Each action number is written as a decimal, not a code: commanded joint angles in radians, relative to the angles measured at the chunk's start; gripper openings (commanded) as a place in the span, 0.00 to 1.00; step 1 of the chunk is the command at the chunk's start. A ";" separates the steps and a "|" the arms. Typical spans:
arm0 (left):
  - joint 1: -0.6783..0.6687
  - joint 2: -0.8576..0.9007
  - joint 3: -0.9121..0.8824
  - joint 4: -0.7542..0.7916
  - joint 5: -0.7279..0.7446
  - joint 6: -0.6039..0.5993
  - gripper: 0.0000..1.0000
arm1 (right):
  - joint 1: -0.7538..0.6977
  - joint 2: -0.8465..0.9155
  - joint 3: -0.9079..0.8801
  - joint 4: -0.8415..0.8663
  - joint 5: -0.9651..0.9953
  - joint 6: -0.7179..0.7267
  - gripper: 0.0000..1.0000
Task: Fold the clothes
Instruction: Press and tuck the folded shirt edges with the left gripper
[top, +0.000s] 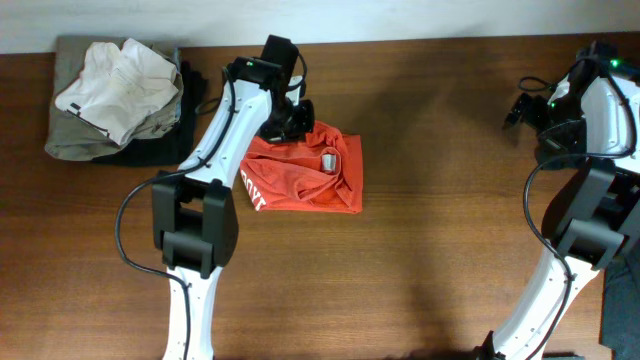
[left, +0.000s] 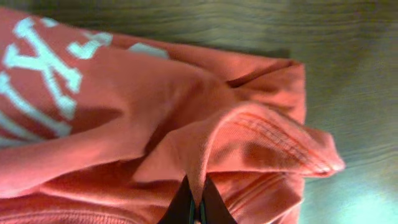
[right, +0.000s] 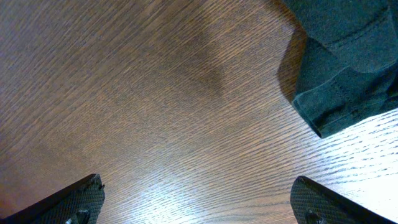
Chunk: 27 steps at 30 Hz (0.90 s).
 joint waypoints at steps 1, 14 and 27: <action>-0.047 0.004 0.032 0.047 0.052 -0.050 0.01 | 0.003 -0.032 0.018 -0.001 0.005 0.005 0.99; -0.149 0.017 0.032 0.267 0.027 -0.194 0.06 | 0.003 -0.032 0.018 -0.001 0.005 0.005 0.99; -0.222 0.131 0.032 0.480 -0.006 -0.213 0.99 | 0.003 -0.032 0.018 -0.001 0.005 0.005 0.98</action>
